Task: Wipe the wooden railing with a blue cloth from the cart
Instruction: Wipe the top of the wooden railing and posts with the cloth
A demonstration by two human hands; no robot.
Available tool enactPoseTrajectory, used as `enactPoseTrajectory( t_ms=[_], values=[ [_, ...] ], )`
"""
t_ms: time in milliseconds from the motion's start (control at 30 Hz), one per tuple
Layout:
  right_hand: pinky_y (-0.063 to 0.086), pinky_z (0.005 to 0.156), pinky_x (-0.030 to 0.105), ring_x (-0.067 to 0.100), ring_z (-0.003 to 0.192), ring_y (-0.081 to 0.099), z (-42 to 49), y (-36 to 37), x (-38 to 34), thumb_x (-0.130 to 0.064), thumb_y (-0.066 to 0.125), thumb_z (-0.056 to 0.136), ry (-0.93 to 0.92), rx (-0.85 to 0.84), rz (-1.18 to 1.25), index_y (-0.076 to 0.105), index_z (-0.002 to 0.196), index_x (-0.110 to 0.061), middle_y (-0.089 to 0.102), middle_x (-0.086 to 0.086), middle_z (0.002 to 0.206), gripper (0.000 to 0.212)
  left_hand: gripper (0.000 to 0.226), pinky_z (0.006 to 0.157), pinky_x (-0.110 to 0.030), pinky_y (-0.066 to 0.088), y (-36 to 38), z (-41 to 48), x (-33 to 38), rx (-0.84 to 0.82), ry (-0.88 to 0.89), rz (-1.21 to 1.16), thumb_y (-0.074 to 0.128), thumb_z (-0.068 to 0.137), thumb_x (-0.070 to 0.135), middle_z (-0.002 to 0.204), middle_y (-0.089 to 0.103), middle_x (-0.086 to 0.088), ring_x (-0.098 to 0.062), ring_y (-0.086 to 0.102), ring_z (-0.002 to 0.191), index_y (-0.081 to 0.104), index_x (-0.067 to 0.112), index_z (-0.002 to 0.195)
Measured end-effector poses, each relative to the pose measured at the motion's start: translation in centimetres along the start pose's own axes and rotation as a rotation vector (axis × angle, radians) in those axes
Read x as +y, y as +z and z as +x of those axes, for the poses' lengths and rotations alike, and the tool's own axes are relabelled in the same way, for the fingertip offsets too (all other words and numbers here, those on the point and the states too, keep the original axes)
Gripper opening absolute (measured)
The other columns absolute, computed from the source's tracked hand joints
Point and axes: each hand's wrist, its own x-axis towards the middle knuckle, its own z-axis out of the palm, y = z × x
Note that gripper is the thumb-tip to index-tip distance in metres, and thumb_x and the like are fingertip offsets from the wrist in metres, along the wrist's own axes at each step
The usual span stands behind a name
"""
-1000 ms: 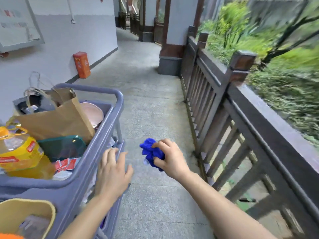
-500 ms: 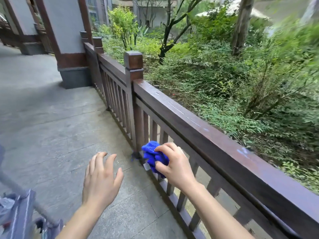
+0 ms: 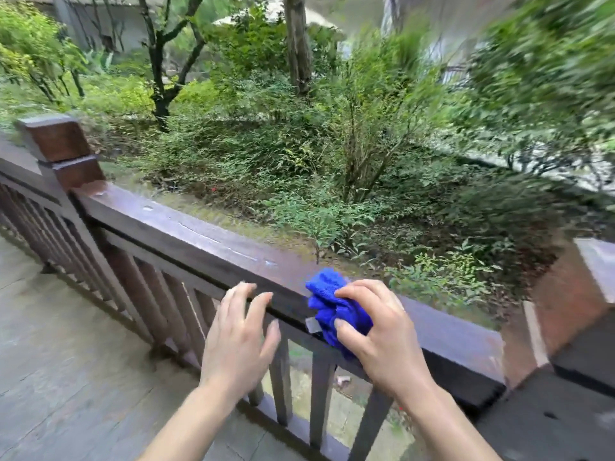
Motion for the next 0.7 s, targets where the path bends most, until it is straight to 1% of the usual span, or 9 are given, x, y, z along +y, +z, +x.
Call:
enactPoseTrajectory(
  t_ms=[133,233,300,400,467,500,567,633,700],
  values=[
    [0.040,0.091,0.027,0.013,0.104,0.054,-1.3,-3.6,2.6,-0.025,0.067,0.073,0.116,0.194,-0.149,0.061,0.105,-0.031,0.054,-0.014,0.110,0.033,0.048,0.101,-0.051,0.049,2.9,5.2,1.2,-0.073,0.170,-0.070,0.042,0.089,0.034,0.127,0.058,-0.023,-0.042,0.055,0.121,0.065,0.003,0.117],
    [0.042,0.086,0.034,0.018,0.097,0.055,-2.5,-5.7,5.1,-0.024,0.069,0.072,0.258,0.283,-0.347,0.062,0.104,-0.030,0.054,-0.011,0.108,0.033,0.045,0.108,-0.050,0.044,5.2,8.5,1.2,-0.149,0.257,-0.082,0.045,0.092,0.032,0.135,0.056,-0.023,-0.040,0.049,0.131,0.063,0.004,0.123],
    [0.043,0.085,0.038,0.027,0.095,0.056,-3.1,-5.8,6.8,-0.024,0.073,0.073,0.390,0.239,-0.460,0.062,0.106,-0.028,0.055,-0.006,0.109,0.035,0.046,0.113,-0.048,0.038,6.8,10.2,0.8,-0.201,0.324,-0.072,0.045,0.093,0.031,0.139,0.054,-0.022,-0.038,0.046,0.136,0.061,0.004,0.126],
    [0.045,0.084,0.040,0.032,0.100,0.053,-3.6,-4.3,8.6,-0.039,0.075,0.073,0.512,0.127,-0.670,0.063,0.112,-0.028,0.056,0.001,0.111,0.043,0.046,0.109,-0.045,0.041,8.9,11.4,-0.3,-0.231,0.401,-0.075,0.036,0.096,0.035,0.130,0.057,-0.014,-0.034,0.050,0.127,0.061,0.006,0.120],
    [0.045,0.086,0.039,0.029,0.104,0.050,-3.6,-3.9,9.7,-0.043,0.073,0.074,0.491,0.131,-0.707,0.061,0.112,-0.028,0.055,0.002,0.112,0.042,0.041,0.103,-0.042,0.044,10.0,11.5,-0.9,-0.201,0.434,-0.066,0.036,0.097,0.035,0.120,0.057,-0.010,-0.032,0.054,0.116,0.062,0.008,0.116],
    [0.044,0.088,0.037,0.029,0.106,0.050,-3.4,-4.0,10.2,-0.040,0.073,0.074,0.487,0.145,-0.701,0.061,0.109,-0.026,0.055,0.002,0.114,0.039,0.038,0.101,-0.041,0.045,10.5,11.5,-1.1,-0.172,0.446,-0.064,0.039,0.097,0.034,0.117,0.058,-0.010,-0.032,0.056,0.113,0.062,0.009,0.114],
    [0.044,0.089,0.036,0.031,0.109,0.052,-2.6,-4.5,11.0,-0.026,0.074,0.074,0.546,0.209,-0.674,0.061,0.100,-0.019,0.058,0.006,0.118,0.030,0.034,0.100,-0.040,0.047,11.3,11.6,-1.4,-0.128,0.446,-0.081,0.043,0.095,0.033,0.117,0.060,-0.010,-0.031,0.057,0.114,0.063,0.011,0.112],
    [0.046,0.080,0.037,0.034,0.100,0.058,-1.9,-4.1,10.9,-0.015,0.071,0.071,0.648,0.326,-0.654,0.060,0.091,-0.015,0.065,0.009,0.105,0.023,0.032,0.099,-0.039,0.048,11.9,11.6,-1.5,-0.109,0.435,-0.095,0.044,0.094,0.032,0.119,0.060,-0.009,-0.030,0.057,0.115,0.063,0.013,0.112],
    [0.047,0.073,0.038,0.033,0.089,0.060,-1.5,-1.8,9.8,-0.016,0.069,0.070,0.634,0.387,-0.662,0.061,0.089,-0.018,0.067,0.006,0.094,0.021,0.031,0.097,-0.039,0.048,12.4,11.6,-1.7,-0.093,0.436,-0.103,0.045,0.093,0.031,0.119,0.060,-0.009,-0.029,0.057,0.115,0.062,0.014,0.112]
  ],
)
